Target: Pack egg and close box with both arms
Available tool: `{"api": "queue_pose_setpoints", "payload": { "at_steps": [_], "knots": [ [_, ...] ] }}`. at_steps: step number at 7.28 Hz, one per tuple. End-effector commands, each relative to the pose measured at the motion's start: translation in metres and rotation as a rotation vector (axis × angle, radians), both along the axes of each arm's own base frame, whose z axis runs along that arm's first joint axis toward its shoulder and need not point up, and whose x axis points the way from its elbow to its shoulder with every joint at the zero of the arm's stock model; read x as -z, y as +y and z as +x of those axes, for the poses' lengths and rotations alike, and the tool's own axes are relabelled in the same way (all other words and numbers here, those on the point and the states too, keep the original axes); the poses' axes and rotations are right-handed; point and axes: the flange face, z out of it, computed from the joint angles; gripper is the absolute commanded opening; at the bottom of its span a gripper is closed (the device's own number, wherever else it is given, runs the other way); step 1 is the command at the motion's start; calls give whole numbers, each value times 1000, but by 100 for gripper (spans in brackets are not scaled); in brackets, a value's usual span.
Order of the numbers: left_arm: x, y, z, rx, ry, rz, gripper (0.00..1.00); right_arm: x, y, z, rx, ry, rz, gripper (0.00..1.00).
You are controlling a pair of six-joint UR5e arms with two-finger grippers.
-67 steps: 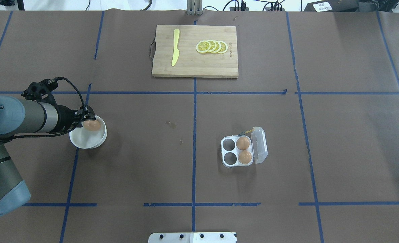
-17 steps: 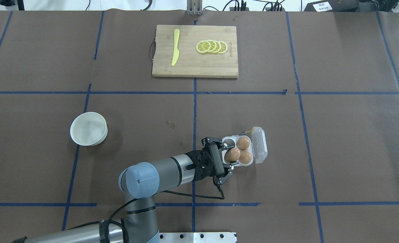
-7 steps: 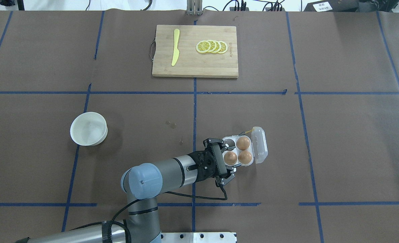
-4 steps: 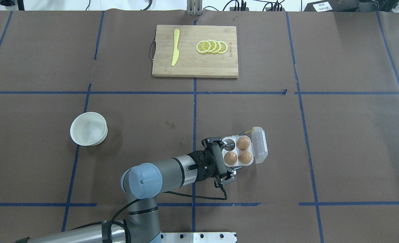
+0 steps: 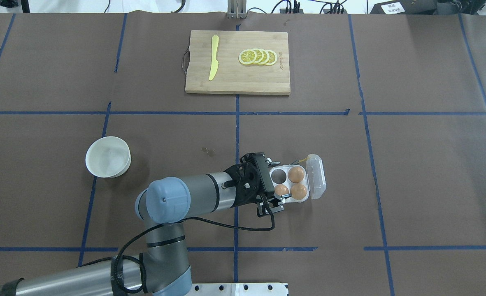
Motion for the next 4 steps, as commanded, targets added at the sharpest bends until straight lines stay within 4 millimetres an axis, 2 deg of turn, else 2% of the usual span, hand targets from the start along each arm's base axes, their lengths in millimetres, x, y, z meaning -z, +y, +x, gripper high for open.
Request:
{"api": "queue_pose_setpoints", "payload": {
  "at_steps": [1,3,4],
  "knots": [
    [4,-18,-61,26,-99,-63,100,0,0,0,0,0,0,100],
    [-17,-58,-110,97,-196,-227,100,0,1,0,0,0,-1,100],
    [-39,-104,-157,99,-290,-334,100,0,1,0,0,0,-1,100]
  ]
}}
